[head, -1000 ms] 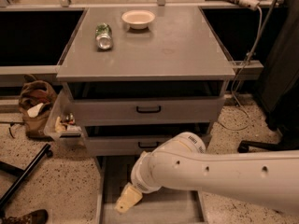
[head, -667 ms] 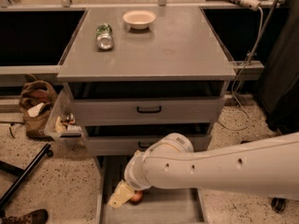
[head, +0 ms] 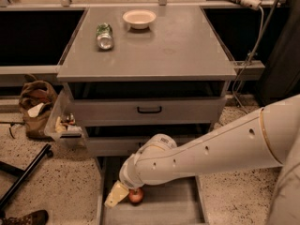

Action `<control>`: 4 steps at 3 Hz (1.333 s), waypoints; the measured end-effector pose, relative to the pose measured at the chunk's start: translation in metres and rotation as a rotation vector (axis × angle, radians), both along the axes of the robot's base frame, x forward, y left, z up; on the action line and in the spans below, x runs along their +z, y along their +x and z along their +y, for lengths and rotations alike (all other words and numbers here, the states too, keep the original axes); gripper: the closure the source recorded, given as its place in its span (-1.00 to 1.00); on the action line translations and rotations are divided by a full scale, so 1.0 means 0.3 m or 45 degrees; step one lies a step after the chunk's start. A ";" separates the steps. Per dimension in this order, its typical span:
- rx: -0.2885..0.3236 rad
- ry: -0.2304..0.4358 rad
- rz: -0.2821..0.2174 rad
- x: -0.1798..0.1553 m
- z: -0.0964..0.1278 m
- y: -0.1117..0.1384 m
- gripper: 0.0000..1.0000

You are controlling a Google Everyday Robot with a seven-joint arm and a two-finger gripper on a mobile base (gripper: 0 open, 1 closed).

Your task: Pick apple from bottom drawer and place on counter

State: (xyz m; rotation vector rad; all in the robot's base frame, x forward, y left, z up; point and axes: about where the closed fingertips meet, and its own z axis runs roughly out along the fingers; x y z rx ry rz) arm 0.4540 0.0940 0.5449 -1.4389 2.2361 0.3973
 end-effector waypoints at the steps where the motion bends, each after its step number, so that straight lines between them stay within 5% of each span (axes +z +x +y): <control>1: -0.018 -0.025 -0.032 0.008 -0.029 0.019 -1.00; 2: -0.127 -0.022 -0.039 -0.055 -0.134 0.095 -1.00; 4: -0.594 0.322 0.210 -0.355 -0.336 0.139 -1.00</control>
Offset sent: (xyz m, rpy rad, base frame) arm 0.0116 -0.0215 -0.1534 -0.0012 -0.0662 -0.3362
